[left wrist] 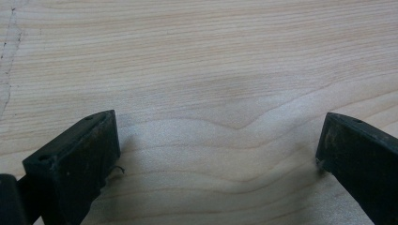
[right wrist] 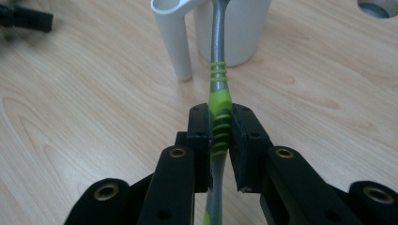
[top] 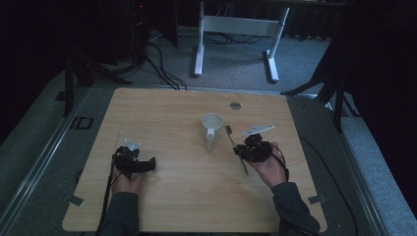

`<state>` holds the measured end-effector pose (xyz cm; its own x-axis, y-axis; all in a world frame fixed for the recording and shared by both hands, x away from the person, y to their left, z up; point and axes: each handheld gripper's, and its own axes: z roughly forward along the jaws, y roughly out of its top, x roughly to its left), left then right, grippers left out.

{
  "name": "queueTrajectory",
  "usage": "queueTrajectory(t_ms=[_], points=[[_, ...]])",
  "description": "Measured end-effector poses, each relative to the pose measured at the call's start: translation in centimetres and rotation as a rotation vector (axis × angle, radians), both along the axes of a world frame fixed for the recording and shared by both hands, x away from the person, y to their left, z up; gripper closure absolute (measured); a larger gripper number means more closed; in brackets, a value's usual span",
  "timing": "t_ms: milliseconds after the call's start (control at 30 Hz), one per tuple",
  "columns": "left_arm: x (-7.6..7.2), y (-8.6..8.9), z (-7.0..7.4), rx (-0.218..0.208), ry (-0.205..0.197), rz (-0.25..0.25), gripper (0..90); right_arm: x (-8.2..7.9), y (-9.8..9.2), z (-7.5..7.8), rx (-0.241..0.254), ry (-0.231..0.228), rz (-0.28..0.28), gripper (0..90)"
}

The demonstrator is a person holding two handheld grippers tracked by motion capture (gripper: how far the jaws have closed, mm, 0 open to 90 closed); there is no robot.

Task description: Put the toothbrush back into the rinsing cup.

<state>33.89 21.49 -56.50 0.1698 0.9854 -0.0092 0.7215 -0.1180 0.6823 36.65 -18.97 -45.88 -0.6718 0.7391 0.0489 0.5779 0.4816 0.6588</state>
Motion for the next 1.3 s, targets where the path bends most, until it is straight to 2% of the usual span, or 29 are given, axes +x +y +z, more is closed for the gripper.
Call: queueTrajectory(t_ms=[267, 467, 833, 1300], points=[[0.0, 0.0, 0.0, 0.0, 0.001, 0.0, 0.1, 0.3, 0.1, 0.7, 0.039, -0.058, -0.014, 79.1], [0.0, 0.0, 0.0, 0.0, 0.001, 0.0, 0.1, 0.5, 0.2, 0.9, 0.065, -0.082, -0.022, 79.1], [0.0, 0.0, 0.0, 0.001, -0.001, -0.001, 0.1, 0.8, 0.5, 1.5, 0.111, -0.119, -0.033, 79.1], [0.0, 0.0, 0.0, 0.0, 0.0, 0.0, 0.1, 1.4, 0.8, 2.0, 0.146, -0.138, -0.043, 79.1]])
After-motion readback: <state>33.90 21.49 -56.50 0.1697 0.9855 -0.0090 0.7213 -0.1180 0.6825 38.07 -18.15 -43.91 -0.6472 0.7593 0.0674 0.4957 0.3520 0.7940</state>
